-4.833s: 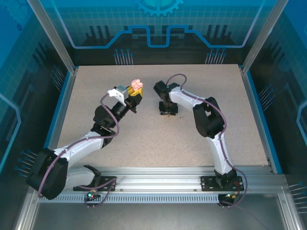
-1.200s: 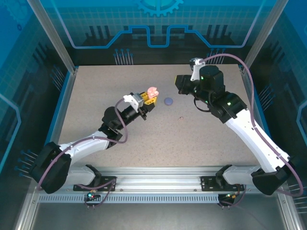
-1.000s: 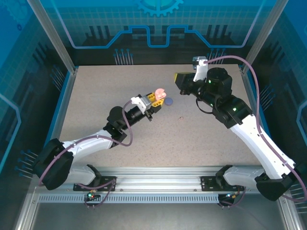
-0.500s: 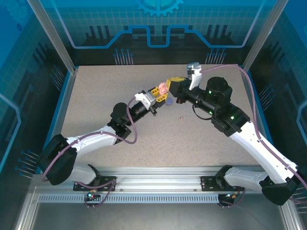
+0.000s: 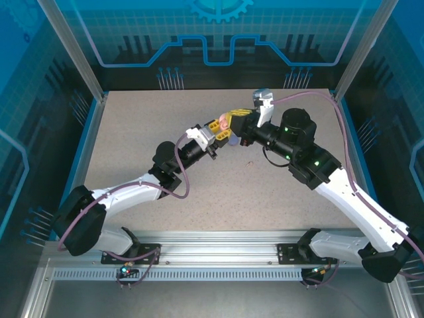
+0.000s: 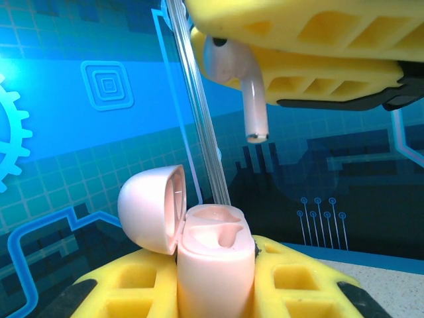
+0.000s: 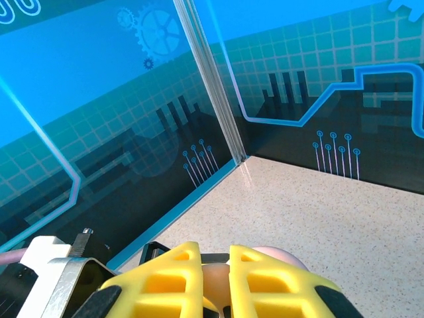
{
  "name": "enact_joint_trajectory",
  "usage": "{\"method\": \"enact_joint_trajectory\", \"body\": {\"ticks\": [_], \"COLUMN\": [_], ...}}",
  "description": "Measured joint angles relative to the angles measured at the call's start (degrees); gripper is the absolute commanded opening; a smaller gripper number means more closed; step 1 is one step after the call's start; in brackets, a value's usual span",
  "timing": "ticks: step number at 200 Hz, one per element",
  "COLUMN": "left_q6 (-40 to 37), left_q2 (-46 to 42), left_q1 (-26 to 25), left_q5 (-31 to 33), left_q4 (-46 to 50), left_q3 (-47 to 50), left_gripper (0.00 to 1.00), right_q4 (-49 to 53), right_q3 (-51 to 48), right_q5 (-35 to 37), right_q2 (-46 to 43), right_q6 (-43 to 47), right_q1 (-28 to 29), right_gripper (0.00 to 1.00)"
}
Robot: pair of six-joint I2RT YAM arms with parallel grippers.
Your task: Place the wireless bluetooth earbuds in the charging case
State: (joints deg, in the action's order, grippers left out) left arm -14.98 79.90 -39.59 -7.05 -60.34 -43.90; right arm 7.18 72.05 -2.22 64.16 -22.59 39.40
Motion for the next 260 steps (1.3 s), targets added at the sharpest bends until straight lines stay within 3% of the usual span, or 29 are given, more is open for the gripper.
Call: {"method": "enact_joint_trajectory", "body": {"ticks": [260], "left_q6": [0.0], "left_q2": [0.0], "left_q1": [0.0], "left_q5": [-0.1], "left_q4": [1.2], "left_q3": [0.0], "left_gripper": [0.0], "right_q4": [-1.7], "right_q3": [-3.0], "right_q5": [0.6], "right_q2": [1.6], "right_q6": [0.0], "right_q1": [-0.5], "right_gripper": [0.11]}}
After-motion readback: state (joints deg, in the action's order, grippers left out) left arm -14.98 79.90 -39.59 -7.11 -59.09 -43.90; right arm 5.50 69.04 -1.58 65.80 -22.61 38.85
